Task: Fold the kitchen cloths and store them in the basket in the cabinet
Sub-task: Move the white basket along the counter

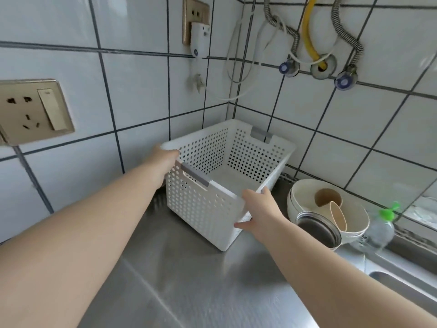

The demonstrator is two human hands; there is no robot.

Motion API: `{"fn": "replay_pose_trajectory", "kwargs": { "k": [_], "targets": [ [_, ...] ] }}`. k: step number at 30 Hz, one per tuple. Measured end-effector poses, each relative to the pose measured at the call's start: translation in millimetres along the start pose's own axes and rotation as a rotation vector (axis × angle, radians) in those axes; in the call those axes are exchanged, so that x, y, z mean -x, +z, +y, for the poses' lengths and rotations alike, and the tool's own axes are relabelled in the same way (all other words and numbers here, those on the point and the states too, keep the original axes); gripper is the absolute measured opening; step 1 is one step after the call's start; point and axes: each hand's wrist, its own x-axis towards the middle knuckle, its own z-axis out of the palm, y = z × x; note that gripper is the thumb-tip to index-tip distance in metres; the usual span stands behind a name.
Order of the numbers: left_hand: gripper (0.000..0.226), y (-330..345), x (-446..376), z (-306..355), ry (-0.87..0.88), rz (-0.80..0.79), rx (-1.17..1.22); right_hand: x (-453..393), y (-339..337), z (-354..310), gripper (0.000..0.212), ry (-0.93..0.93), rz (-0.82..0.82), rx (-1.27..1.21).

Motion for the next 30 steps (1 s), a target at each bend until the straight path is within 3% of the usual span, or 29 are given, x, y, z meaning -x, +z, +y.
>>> {"fn": "replay_pose_trajectory", "kwargs": {
  "k": [6,13,18,23,30],
  "targets": [
    [0.032,-24,58,3,-0.035,-0.036,0.006,57,-22,-1,0.034,0.020,-0.019,-0.013],
    [0.025,-62,166,31,-0.011,-0.006,-0.008,162,-59,13,0.045,0.017,-0.137,-0.084],
    [0.034,-110,275,49,0.049,-0.065,-0.114,271,-97,20,0.049,-0.074,-0.207,0.002],
    [0.043,-183,406,39,0.035,-0.227,-0.012,398,-119,32,0.056,-0.172,-0.239,0.066],
    [0.053,-274,552,5,0.074,-0.201,0.100,533,-119,72,0.064,-0.225,-0.352,0.074]
  ]
}}
